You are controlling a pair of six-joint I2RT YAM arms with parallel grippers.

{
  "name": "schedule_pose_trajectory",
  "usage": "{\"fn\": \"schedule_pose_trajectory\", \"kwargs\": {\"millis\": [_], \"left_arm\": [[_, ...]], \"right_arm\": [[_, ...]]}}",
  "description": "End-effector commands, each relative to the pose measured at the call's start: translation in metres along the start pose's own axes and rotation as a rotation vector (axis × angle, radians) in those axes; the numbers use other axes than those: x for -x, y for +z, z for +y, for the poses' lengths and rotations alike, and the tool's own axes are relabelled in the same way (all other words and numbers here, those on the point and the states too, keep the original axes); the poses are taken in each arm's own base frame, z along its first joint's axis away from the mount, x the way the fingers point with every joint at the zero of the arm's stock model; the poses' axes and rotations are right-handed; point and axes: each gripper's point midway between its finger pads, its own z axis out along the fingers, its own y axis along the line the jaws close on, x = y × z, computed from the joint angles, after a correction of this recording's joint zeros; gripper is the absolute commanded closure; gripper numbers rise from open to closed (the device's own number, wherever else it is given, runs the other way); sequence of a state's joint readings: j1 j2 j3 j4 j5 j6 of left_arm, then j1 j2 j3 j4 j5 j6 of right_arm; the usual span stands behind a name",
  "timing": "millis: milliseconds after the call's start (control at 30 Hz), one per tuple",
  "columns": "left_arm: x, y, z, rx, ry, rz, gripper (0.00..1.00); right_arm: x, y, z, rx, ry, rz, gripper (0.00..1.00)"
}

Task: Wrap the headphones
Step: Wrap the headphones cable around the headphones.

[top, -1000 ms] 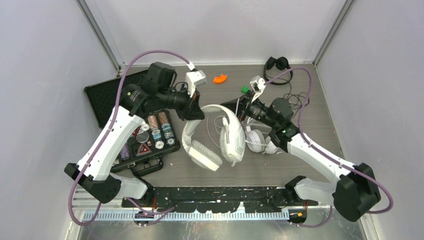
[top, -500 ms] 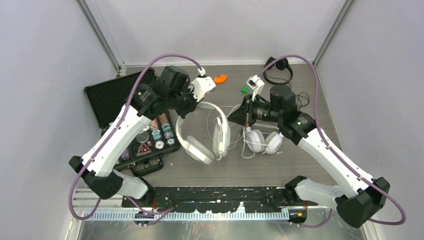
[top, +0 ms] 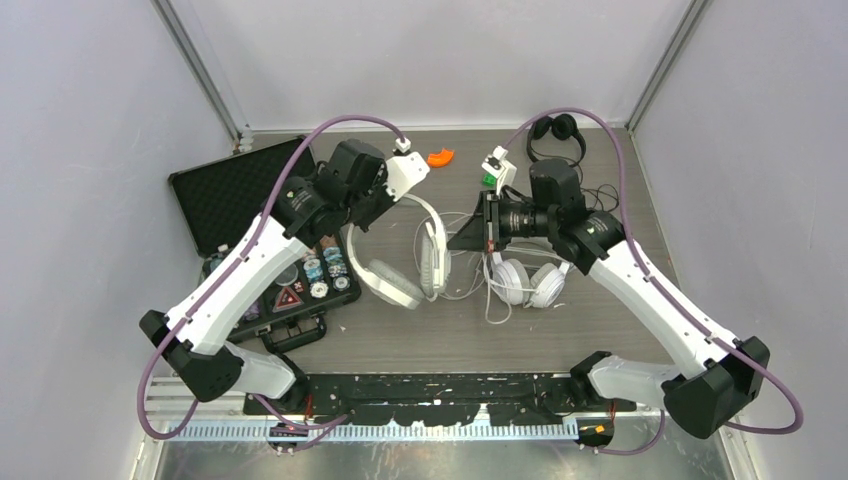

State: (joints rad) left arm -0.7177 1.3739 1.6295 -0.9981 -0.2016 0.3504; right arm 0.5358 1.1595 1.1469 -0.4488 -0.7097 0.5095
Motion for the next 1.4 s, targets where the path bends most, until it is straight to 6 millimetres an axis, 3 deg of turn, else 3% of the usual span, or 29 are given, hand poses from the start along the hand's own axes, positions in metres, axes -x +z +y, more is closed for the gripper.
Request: {"fn": "schedule_pose_trajectory", "kwargs": {"millis": [0,333,800,1100,1367], "left_arm": [[0.009,-0.013,0.02,0.094,-0.022,-0.056,1.0],[0.003,-0.001,0.012,0.091,-0.097,-0.041,1.0],[0.0,-0.002,0.042,0.309,-0.342,0.022,1.0],[0.004,-0.006,0.057,0.434,-0.544,-0.016,1.0],[0.012,-0.016,0.075,0.491,-0.729,-0.105,1.0]], "right_arm": [[0.03,-0.006,0.035,0.098,-0.063,-0.076,1.0],[0.07,0.011,0.062,0.234,-0.031,-0.159,0.92],[0.062,0.036,0.097,0.325,-0.041,-0.085,0.86],[0.057,0.061,0.101,0.322,-0.039,-0.061,0.74],[0.055,0.074,0.083,0.227,-0.068,-0.082,0.73]]}}
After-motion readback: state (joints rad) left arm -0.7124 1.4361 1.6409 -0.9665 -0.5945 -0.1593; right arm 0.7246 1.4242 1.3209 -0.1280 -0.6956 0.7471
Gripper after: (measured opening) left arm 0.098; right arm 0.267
